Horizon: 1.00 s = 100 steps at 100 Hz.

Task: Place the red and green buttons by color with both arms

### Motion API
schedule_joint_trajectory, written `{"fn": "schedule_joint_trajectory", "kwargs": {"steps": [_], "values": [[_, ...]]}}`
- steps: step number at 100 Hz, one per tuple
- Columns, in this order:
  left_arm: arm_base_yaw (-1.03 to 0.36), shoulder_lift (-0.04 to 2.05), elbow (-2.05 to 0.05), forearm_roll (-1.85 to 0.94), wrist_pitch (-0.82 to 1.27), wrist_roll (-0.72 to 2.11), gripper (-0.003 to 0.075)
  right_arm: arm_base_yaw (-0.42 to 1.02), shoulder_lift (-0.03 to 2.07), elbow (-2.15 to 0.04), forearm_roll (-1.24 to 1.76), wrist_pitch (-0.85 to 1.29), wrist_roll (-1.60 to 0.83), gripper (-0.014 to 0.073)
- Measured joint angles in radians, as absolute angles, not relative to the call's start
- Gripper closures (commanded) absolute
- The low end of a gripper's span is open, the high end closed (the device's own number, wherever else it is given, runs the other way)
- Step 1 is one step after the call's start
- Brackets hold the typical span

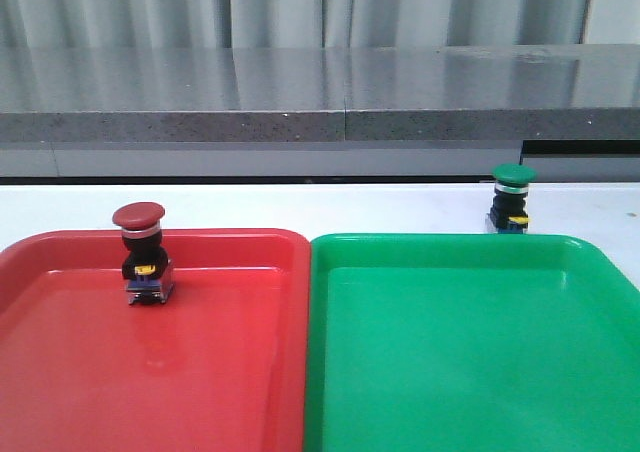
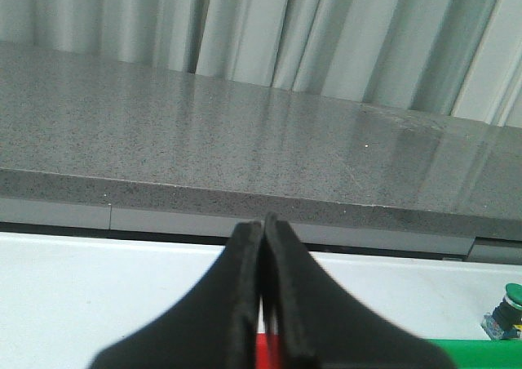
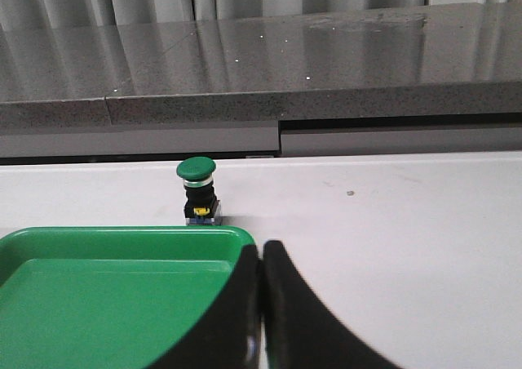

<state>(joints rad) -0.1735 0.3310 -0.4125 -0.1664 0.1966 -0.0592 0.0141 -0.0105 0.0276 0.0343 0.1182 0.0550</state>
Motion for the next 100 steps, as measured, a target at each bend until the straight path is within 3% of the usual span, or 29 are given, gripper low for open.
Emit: {"fn": "schedule_joint_trajectory", "kwargs": {"steps": [61, 100], "values": [[-0.173, 0.331, -0.413, -0.166, 0.198, -0.059, 0.0739, 0.014, -0.010, 0.028, 0.034, 0.118, 0.055, 0.0661], [-0.173, 0.273, -0.344, 0.096, 0.198, -0.059, 0.0739, 0.014, -0.010, 0.028, 0.034, 0.118, 0.055, 0.0661]]}}
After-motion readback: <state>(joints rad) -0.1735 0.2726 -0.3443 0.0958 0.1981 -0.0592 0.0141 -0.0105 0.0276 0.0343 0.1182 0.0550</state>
